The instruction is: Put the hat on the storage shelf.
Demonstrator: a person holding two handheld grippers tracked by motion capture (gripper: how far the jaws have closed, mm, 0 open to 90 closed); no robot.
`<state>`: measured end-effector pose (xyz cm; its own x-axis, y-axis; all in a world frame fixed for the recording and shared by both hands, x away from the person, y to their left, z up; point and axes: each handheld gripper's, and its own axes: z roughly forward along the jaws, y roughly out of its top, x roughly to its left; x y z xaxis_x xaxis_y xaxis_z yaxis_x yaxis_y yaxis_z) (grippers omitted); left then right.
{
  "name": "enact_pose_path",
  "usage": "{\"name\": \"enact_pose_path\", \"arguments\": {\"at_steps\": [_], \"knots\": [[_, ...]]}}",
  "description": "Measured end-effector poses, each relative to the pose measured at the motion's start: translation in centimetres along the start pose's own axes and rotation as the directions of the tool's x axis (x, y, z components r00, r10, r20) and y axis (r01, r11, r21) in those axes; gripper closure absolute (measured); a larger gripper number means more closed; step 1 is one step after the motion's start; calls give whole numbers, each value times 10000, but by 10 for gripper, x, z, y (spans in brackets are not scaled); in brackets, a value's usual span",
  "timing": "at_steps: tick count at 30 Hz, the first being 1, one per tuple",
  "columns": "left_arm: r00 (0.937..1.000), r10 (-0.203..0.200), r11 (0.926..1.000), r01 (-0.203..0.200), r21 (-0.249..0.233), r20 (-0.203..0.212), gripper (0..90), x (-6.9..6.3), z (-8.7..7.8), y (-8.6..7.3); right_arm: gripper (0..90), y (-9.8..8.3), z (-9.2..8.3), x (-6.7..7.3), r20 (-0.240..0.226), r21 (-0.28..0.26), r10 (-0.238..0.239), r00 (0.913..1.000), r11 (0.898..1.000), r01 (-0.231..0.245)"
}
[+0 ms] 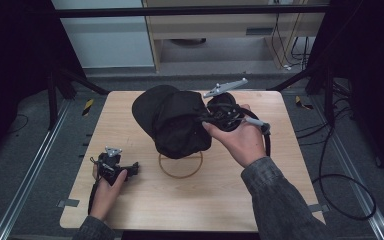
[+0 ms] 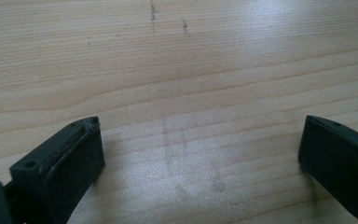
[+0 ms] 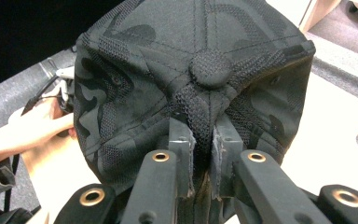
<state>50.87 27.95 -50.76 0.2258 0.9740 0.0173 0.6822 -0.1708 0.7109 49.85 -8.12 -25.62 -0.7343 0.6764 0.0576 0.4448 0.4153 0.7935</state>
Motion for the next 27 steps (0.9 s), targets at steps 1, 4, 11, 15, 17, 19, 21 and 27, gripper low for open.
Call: {"name": "enact_pose_path", "arguments": {"at_steps": [1, 4, 11, 15, 17, 19, 21, 27], "knots": [[10000, 1, 10000, -1, -1, 1, 0, 0, 0, 0, 815, 0, 0, 0, 14, 26, -22, 10000, 10000, 22], [10000, 3, 10000, -3, 2, 0, 0, 0, 0, 0, 816, -3, 2, 0, 92, 198, -104, 9999, 9998, 102], [10000, -1, 10000, 1, -2, -1, 0, 0, 0, 0, 817, -11, 10, -1, 98, 448, -146, 9998, 9989, 141], [10000, 22, 10000, -22, -10, 21, 0, 0, 0, 0, 817, -15, 14, -1, 120, 558, -133, 9998, 9984, 126], [10000, 30, 10000, -30, -13, 27, 0, -1, 0, 0, 816, -17, 15, 0, 158, 646, -146, 9998, 9978, 135], [10000, 37, 10000, -37, -16, 41, 0, -1, 0, 0, 818, -18, 17, 0, 200, 709, -201, 9996, 9973, 187], [10000, 38, 10000, -38, -33, 41, 0, -1, 0, 0, 821, -20, 18, 1, 181, 775, -224, 9996, 9968, 209], [10000, 46, 10000, -46, -34, 61, 0, -1, 0, 0, 819, -28, 27, 3, 117, 1020, -254, 9996, 9945, 241]]}}
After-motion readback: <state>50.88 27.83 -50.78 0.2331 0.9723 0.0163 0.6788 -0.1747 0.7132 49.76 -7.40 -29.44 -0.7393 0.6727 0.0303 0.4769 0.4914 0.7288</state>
